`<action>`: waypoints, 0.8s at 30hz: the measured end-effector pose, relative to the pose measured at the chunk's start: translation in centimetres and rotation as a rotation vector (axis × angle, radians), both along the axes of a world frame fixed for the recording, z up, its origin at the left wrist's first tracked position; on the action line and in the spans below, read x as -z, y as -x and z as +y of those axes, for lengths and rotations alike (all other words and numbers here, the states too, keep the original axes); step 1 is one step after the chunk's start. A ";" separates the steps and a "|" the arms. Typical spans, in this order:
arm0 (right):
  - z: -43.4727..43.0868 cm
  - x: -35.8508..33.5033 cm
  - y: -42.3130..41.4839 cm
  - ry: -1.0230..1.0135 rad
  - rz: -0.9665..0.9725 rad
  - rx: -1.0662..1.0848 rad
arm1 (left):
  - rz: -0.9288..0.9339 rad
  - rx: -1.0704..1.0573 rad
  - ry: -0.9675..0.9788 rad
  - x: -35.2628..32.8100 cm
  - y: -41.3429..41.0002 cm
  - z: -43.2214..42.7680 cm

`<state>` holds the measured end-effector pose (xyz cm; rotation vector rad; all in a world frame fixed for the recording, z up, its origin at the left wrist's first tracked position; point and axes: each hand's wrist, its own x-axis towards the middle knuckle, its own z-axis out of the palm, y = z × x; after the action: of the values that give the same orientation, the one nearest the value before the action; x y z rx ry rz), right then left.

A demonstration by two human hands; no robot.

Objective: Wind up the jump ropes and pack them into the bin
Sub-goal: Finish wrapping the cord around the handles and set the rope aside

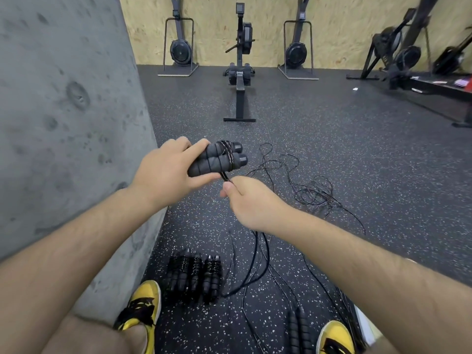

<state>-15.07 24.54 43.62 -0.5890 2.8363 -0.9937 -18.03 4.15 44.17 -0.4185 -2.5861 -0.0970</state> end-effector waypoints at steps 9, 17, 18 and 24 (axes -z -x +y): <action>1.5 -3.5 -1.9 -0.336 0.210 -0.078 | 0.009 -0.015 0.149 0.8 1.2 -2.6; 3.6 -5.4 -0.4 -0.552 0.643 -0.141 | -0.022 0.195 0.268 1.0 0.2 -1.5; 4.0 -5.4 0.1 -0.545 0.653 -0.152 | -0.033 0.237 0.260 0.9 0.0 -1.4; 5.5 -4.4 2.5 -0.458 0.698 -0.182 | -0.190 0.440 0.133 0.3 -1.4 -0.7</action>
<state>-17.58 30.08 48.03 -1.2996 3.3099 -0.0759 -16.65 3.44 43.91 -1.0698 -2.6466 -0.1217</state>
